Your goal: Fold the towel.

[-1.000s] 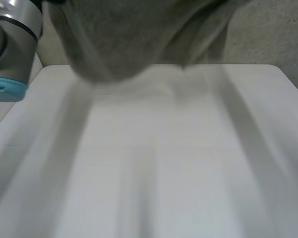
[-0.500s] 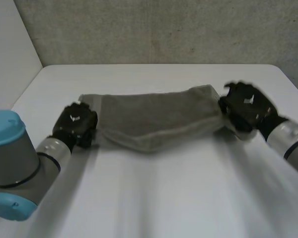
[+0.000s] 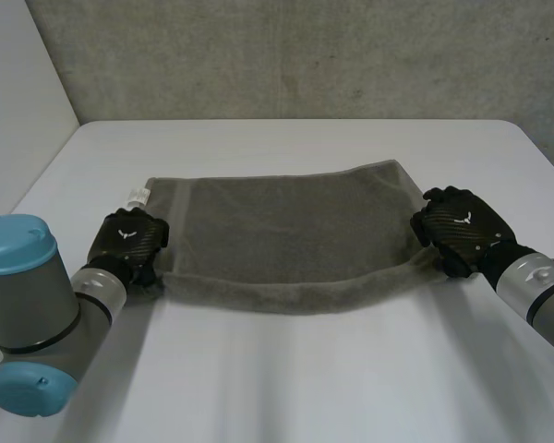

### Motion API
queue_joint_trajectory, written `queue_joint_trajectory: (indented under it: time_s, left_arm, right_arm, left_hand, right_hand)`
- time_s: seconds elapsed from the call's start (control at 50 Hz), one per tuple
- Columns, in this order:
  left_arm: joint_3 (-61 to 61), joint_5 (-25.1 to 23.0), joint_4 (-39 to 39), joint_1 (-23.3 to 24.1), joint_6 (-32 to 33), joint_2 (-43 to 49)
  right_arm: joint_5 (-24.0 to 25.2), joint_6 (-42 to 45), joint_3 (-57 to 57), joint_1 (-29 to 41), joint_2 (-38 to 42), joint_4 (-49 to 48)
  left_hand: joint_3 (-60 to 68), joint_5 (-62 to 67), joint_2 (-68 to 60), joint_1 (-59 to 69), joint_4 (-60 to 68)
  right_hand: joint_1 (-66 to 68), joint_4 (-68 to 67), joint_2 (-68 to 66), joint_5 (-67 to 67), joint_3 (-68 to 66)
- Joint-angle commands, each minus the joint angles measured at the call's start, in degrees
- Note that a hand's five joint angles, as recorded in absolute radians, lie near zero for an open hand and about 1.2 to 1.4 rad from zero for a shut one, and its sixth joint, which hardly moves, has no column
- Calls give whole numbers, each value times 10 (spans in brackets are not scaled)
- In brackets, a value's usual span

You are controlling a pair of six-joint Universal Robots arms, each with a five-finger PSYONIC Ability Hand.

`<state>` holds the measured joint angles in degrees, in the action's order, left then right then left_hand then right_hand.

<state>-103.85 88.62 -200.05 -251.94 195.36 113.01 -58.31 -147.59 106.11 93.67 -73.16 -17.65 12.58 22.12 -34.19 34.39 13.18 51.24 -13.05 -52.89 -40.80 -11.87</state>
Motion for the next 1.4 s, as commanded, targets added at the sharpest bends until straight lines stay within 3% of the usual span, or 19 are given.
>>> queue_joint_trajectory:
  time_s: [0.02, 0.24, 0.42, 0.54, 0.62, 0.8, 1.0, 1.12, 1.26, 1.3, 1.32, 1.36, 1.4]
  left_arm:
    - [-21, 0, 6, -7, 1, -4]
    - [-42, -1, 12, -20, 4, -8]
    - [-59, 0, 24, -34, 86, -18]
    - [-63, -3, 27, -45, 96, -26]
    - [-59, -8, 34, -64, 97, -38]
    - [-38, -34, 65, -80, 97, -47]
    - [-32, -65, 86, -81, 99, -42]
    - [-20, -69, 96, -81, 99, -38]
    - [-14, -69, 132, -82, 100, -38]
    - [-16, -70, 154, -82, 100, -38]
    - [-16, -70, 154, -82, 100, -38]
    - [-21, -70, 167, -85, 100, -46]
    - [-23, -70, 173, -85, 99, -51]
  right_arm:
    - [-20, 1, -2, -13, 2, 5]
    - [-42, 5, -13, -35, 24, 2]
    - [-43, 6, -24, -44, 33, 18]
    - [-42, 9, -34, -44, 48, 38]
    - [-42, 8, -42, -44, 49, 43]
    - [-44, 2, -81, -37, 50, 67]
    - [-47, 8, -151, -30, 124, 152]
    - [-61, 9, -154, -30, 128, 157]
    - [-65, 13, -142, -35, 105, 159]
    - [-65, 13, -136, -38, 97, 159]
    - [-65, 14, -130, -41, 88, 159]
    - [-65, 14, -124, -45, 79, 159]
    - [-65, 15, -118, -50, 67, 161]
  left_hand:
    - [-26, -4, 24, -26, -32]
    - [-26, 0, 21, -23, -32]
    - [-26, -49, 70, -72, -32]
    - [-26, -122, 142, -144, -32]
    - [-26, -192, 213, -215, -32]
    - [-26, -196, 216, -218, -32]
    - [-26, -196, 216, -218, -32]
    - [-26, -189, 209, -212, -32]
    - [-26, -69, 90, -92, -32]
    - [-26, 175, -154, 152, -32]
    - [-26, 176, -156, 154, -32]
    - [-26, 477, -457, 455, -32]
    - [-26, 479, -458, 456, -32]
  right_hand:
    - [-10, 31, 26, 5, 19]
    - [-92, 31, 108, 88, 19]
    - [-208, 31, 224, 203, 19]
    - [-265, 31, 282, 261, 19]
    - [-272, 31, 288, 268, 19]
    - [-267, 31, 283, 263, 19]
    - [-260, 31, 277, 256, 19]
    - [-253, 31, 270, 249, 19]
    - [-121, 31, 138, 117, 19]
    - [-52, 31, 69, 48, 19]
    - [47, 31, -30, -51, 19]
    - [128, 31, -111, -132, 19]
    - [206, 31, -189, -210, 19]
